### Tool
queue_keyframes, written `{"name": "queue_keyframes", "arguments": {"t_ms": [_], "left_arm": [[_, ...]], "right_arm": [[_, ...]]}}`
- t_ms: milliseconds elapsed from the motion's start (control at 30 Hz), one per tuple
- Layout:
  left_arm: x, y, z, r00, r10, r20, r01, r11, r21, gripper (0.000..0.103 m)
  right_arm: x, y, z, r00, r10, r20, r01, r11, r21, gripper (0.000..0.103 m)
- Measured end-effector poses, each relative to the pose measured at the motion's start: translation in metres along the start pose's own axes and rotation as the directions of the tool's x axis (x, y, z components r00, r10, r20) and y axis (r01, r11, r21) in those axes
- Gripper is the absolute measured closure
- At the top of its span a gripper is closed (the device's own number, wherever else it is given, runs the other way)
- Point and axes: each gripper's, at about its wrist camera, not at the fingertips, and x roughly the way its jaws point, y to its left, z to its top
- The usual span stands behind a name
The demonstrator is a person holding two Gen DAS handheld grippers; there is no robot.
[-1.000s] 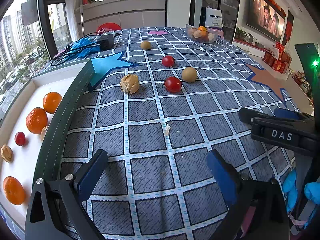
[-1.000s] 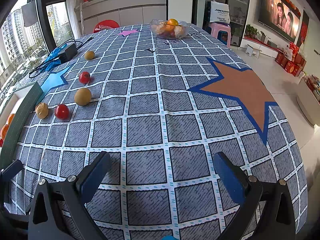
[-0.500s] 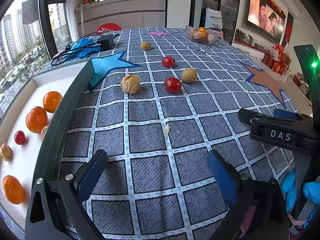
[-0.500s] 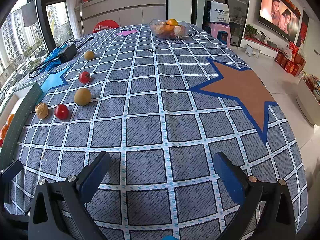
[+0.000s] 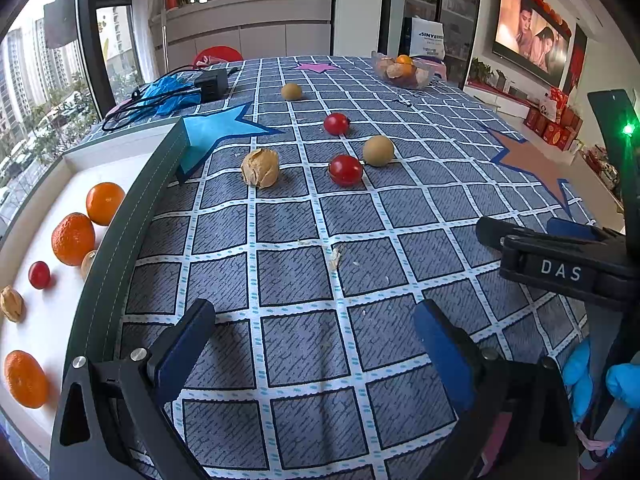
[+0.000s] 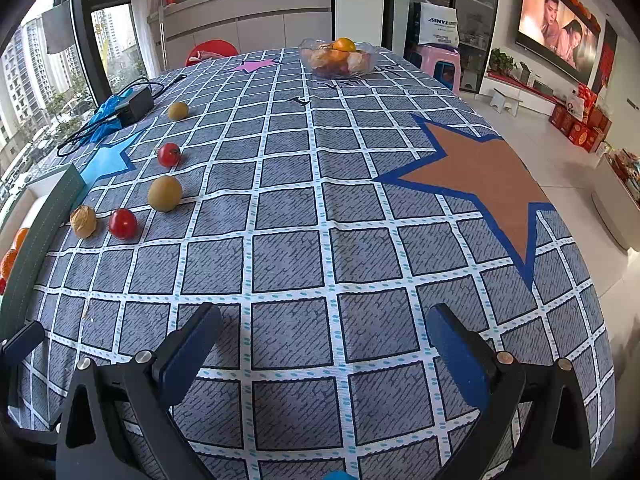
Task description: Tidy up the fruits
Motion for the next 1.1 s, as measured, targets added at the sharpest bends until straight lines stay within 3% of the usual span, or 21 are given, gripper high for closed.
{"name": "queue_keyframes", "arguments": {"t_ms": [1100], "left_arm": [[0.0035,-0.0044,0.0025,1.0,0.003,-0.009,-0.002,1.0,0.012,0.001]], "right_arm": [[-0.0008,-0.0007,-0.001,1.0,0.0,-0.001,0.0,1.0,-0.003,0.0]]}}
